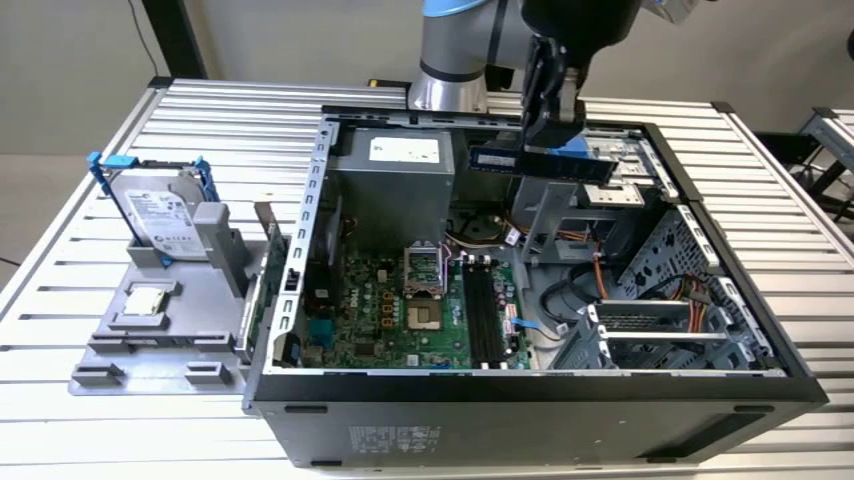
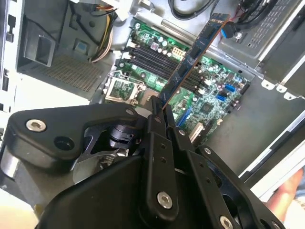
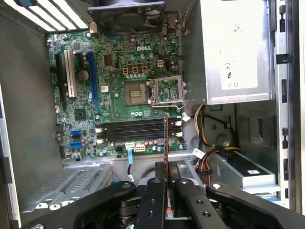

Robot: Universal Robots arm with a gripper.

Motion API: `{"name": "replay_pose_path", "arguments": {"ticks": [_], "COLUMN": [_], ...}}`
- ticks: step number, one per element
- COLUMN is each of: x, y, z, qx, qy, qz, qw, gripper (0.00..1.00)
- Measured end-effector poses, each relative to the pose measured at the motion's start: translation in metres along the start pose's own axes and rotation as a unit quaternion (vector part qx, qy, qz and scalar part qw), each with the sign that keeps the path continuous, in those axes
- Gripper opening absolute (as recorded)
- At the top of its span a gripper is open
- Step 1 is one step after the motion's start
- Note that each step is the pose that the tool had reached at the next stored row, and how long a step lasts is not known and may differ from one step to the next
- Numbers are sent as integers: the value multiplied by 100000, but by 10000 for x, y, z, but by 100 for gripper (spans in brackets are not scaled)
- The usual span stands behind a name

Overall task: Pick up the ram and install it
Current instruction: 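Insert the ram into the slot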

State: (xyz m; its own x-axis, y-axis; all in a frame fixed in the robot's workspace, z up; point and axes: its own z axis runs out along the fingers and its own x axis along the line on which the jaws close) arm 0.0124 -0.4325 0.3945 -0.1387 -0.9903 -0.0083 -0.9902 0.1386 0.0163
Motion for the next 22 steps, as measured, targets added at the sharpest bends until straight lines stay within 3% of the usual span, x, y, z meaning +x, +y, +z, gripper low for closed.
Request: {"name": "replay_pose_path", "arguments": {"ticks": [6, 11, 14, 17, 22], "x": [0, 0, 0, 0, 0], "y": [0, 0, 0, 0, 0], "z": [0, 0, 0, 0, 0], "qx": [32, 64, 84, 100, 135], "qy": [-64, -122, -162, -198, -263], "qz": [3945, 7643, 9955, 12282, 16170], "qw": [99922, 99707, 99503, 99243, 98684], "gripper": [0, 0, 0, 0, 0]}}
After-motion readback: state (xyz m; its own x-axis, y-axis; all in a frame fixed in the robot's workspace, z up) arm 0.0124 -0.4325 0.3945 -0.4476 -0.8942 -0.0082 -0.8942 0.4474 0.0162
